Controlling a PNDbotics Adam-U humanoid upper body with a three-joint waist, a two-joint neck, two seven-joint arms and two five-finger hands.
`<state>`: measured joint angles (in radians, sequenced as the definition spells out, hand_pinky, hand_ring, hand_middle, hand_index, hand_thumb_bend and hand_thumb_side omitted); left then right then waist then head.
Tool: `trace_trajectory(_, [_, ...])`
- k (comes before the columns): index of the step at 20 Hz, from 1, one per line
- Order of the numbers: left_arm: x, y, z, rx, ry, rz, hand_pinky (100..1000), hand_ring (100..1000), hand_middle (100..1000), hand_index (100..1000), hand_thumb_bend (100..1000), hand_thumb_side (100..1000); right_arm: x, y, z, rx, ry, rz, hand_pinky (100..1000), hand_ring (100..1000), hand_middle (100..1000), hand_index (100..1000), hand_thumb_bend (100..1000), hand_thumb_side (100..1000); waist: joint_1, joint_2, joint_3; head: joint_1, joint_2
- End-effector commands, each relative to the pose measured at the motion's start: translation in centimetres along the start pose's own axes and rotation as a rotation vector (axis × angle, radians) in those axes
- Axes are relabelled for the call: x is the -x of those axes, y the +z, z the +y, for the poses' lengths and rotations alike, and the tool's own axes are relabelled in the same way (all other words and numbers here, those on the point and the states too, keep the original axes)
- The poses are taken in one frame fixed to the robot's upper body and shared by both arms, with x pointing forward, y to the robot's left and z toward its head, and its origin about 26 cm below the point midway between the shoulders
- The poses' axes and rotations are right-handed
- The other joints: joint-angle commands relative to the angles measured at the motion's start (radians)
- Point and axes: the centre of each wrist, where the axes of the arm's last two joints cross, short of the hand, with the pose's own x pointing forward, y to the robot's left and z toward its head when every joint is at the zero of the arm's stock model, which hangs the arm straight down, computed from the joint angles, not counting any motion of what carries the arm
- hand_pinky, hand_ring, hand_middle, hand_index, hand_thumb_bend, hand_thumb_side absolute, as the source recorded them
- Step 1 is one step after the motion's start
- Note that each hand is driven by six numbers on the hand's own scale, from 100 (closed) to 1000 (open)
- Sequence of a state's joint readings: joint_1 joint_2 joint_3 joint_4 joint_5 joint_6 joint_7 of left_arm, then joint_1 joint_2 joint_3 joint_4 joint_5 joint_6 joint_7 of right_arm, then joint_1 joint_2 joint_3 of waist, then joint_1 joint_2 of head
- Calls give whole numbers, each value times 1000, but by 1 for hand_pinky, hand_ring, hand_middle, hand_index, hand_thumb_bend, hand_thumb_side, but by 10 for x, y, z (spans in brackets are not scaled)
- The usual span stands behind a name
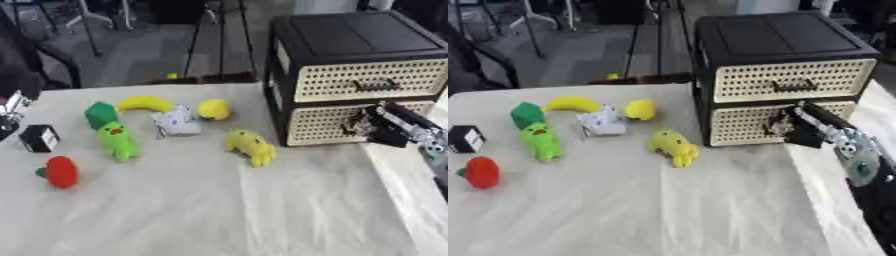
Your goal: Pick up objects from table and place into drawer.
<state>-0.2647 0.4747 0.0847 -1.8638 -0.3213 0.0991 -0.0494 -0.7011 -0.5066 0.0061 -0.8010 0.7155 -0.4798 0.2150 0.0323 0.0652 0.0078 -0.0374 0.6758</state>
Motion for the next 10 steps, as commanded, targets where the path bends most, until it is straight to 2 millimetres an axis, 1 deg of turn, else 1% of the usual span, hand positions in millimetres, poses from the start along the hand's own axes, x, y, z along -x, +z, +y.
trace_trajectory(1, [-7, -4, 7, -13, -13, -31, 655, 604, 580, 709, 479, 765, 5, 3, -15, 20, 41, 19, 100, 100, 100, 624, 100, 827, 0, -9, 2, -2, 3])
trace_trajectory(2, [-7, -4, 7, -13, -12, -31, 655, 604, 580, 709, 479, 768, 5, 3, -14, 16, 43, 22, 100, 100, 100, 624, 100, 847, 0, -9, 2, -3, 3])
trace_trajectory(10, [-6, -3, 7, -11, -14, -26, 655, 603, 580, 708, 478, 768, 10, 11, -6, -72, 80, 30, 100, 100, 100, 623, 100, 891, -4, -13, -2, 1, 6])
